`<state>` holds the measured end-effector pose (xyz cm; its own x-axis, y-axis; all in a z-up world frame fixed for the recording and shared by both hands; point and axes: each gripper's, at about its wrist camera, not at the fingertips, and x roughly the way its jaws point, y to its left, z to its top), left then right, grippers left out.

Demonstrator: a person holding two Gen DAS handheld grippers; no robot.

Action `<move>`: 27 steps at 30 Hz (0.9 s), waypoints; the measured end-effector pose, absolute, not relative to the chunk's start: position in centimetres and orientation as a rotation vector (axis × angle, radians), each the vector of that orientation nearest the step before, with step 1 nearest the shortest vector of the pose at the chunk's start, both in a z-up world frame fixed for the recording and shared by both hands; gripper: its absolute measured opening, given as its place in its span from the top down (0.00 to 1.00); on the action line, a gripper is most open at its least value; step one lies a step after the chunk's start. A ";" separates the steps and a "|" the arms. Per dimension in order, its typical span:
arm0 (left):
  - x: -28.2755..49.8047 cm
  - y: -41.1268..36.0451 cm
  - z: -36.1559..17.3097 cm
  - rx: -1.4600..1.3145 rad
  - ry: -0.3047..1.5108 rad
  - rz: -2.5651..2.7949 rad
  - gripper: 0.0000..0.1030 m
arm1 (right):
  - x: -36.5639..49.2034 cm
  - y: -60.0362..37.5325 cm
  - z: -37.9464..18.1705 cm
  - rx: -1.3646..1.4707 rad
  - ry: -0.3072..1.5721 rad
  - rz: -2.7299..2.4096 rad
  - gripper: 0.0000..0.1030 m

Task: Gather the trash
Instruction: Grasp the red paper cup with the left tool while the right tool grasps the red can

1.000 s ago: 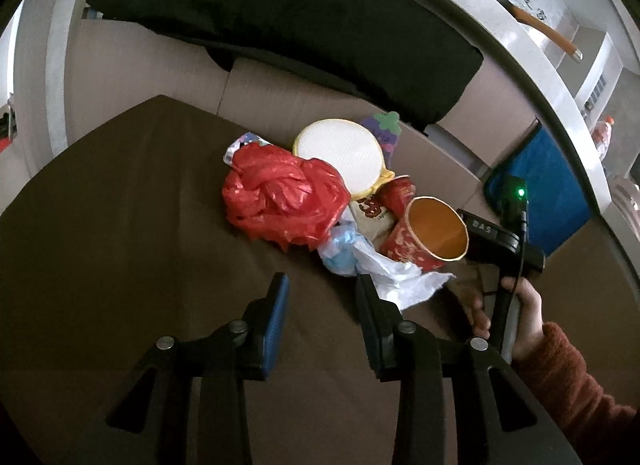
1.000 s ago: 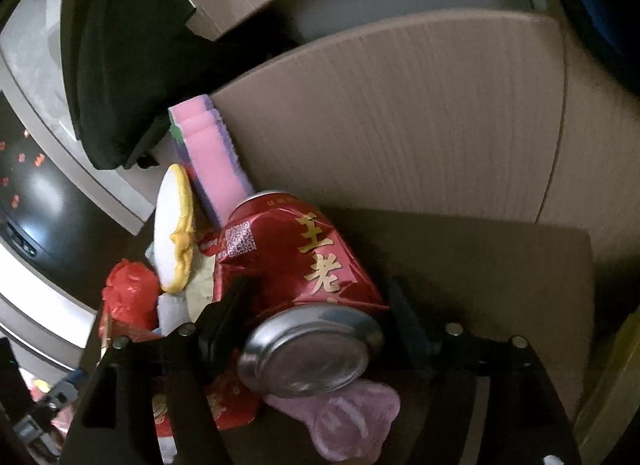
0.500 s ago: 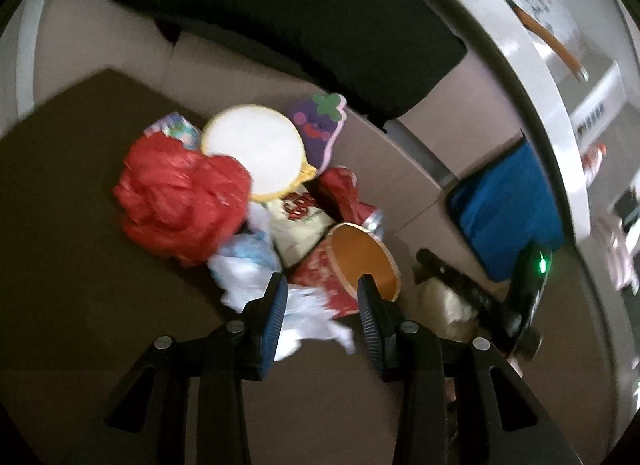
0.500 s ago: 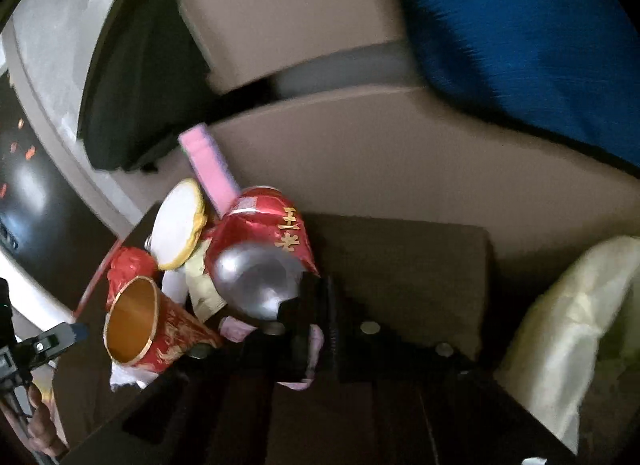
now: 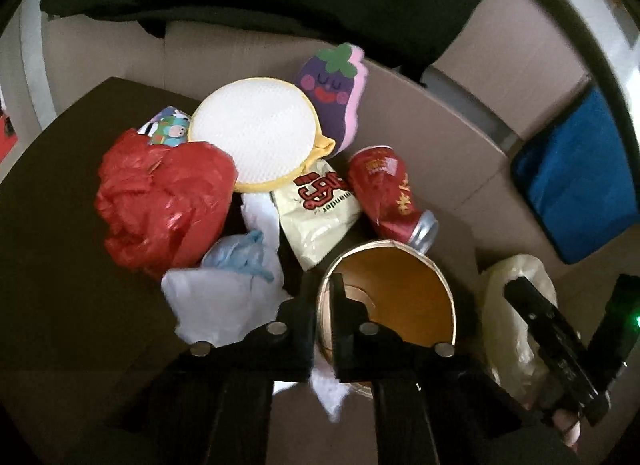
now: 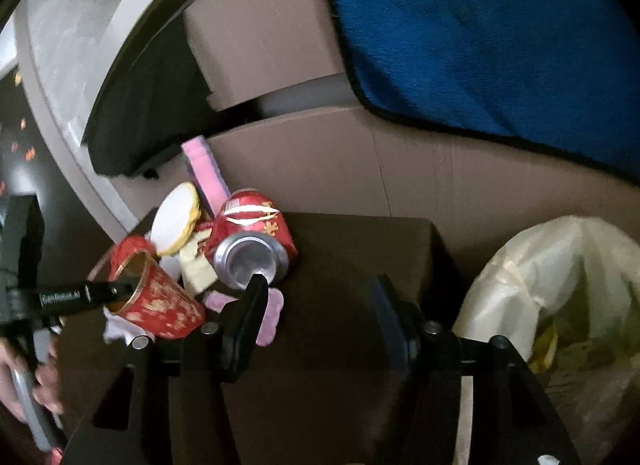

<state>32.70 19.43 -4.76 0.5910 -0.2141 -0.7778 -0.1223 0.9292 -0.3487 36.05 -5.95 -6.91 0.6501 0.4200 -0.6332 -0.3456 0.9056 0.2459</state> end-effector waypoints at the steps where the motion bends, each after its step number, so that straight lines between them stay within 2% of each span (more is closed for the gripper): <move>1: 32.1 19.8 -4.5 -0.374 0.929 -0.053 0.95 | 35.8 -5.6 -6.9 0.084 0.741 0.450 0.49; 6: 28.1 23.6 -2.6 -0.424 0.824 -0.029 0.95 | 36.3 -2.8 -6.8 0.135 0.744 0.585 0.49; 13: 23.8 27.5 0.7 -0.398 0.602 0.067 0.95 | 41.0 0.2 -8.3 0.394 0.799 0.429 0.46; 17: 23.2 28.9 0.9 -0.348 0.571 0.123 0.95 | 42.6 2.1 -10.1 0.442 0.857 0.292 0.46; 23: 22.4 30.7 -0.2 -0.346 0.598 0.132 0.95 | 43.0 4.4 -12.2 0.412 0.887 0.281 0.28; 26: 22.1 31.1 -0.3 -0.354 0.603 0.127 0.95 | 42.7 5.2 -12.0 0.325 0.893 0.290 0.30; 27: 21.9 31.2 -0.3 -0.354 0.603 0.125 0.95 | 42.6 5.1 -11.9 0.327 0.897 0.321 0.38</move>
